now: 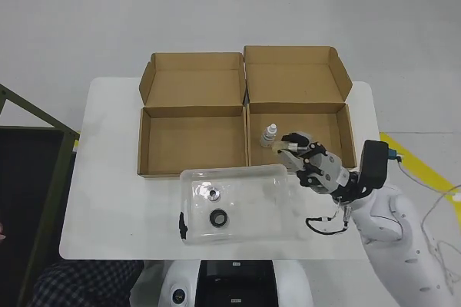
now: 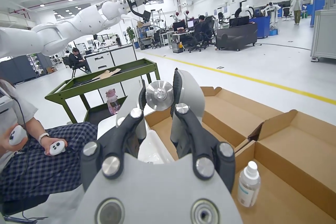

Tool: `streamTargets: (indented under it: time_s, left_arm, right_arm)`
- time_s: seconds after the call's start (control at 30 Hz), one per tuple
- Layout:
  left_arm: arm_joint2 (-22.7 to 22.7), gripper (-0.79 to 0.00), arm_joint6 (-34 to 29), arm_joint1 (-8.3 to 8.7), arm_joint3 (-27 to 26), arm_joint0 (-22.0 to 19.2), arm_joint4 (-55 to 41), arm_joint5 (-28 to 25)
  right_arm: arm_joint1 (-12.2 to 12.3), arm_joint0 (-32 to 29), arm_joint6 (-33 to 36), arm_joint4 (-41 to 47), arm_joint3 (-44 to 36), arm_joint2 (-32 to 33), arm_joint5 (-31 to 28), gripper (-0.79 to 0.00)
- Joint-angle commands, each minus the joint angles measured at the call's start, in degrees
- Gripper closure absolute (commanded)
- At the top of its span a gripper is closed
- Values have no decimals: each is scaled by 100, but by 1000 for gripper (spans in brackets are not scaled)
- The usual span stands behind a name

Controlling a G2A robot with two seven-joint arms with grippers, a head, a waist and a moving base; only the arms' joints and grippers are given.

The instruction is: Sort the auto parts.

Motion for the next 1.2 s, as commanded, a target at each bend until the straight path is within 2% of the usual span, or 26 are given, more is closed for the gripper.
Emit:
streamTargets:
  time_s: [0.0, 0.47, 1.17]
  left_arm:
    - [0, -785, 0, 0, 0, 0, 0, 0]
    - [0, -785, 0, 0, 0, 0, 0, 0]
    - [0, -785, 0, 0, 0, 0, 0, 0]
  right_arm:
    - [-3, -5, -37, -3, -24, 17, -26, 0]
    - [-23, 24, 61, -171, -31, 27, -44, 0]
    - [1, -138, 736, -1743, -78, 120, 671, 0]
